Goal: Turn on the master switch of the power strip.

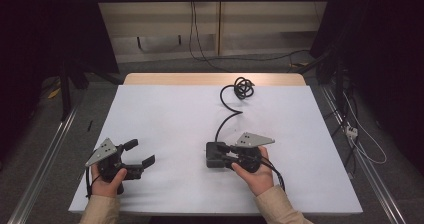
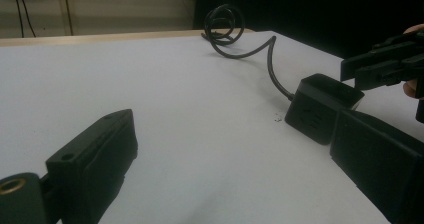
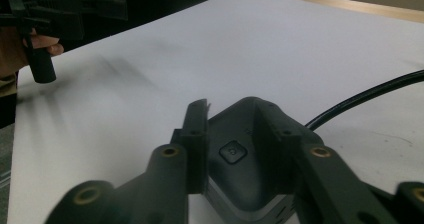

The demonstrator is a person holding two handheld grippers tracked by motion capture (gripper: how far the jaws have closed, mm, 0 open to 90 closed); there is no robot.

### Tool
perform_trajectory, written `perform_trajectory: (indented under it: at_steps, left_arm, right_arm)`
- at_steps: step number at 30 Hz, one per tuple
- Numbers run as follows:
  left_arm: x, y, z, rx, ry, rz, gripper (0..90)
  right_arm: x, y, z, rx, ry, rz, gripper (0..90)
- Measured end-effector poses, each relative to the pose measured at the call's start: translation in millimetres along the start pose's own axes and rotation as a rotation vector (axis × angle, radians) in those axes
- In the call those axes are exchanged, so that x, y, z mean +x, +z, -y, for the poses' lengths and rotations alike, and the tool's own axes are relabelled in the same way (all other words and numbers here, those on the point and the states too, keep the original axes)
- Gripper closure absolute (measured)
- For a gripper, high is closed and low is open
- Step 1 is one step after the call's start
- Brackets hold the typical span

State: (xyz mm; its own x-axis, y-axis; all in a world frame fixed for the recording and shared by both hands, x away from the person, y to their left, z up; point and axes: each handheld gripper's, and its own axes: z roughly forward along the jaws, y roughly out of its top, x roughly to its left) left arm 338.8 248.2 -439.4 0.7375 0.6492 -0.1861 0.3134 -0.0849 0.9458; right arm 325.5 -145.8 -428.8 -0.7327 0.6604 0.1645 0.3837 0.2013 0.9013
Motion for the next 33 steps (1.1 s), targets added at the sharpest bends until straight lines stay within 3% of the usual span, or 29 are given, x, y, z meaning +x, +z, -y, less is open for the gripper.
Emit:
perform_trajectory:
  at_steps: [6, 13, 22, 33]
  left_arm:
    - [-0.4, 0.3, 0.0, -0.002, -0.002, 0.001, 4.5]
    - [-0.8, 0.9, 0.4, -0.003, -0.006, 0.001, 4.5]
    - [-1.4, 1.3, 0.3, -0.001, -0.005, -0.001, 4.5]
    - [-1.2, 1.4, 0.4, -0.002, -0.005, 0.000, 4.5]
  right_arm:
    - [0.6, -6.4, -1.2, -0.003, -0.027, 0.009, 47.7]
    - [-4.0, -16.9, 1.0, -0.017, -0.007, 0.029, 29.7]
    - [-7.8, -28.6, 4.9, -0.027, 0.004, 0.050, 20.9]
    - [-13.8, -38.4, 11.2, -0.031, -0.001, 0.075, 17.5]
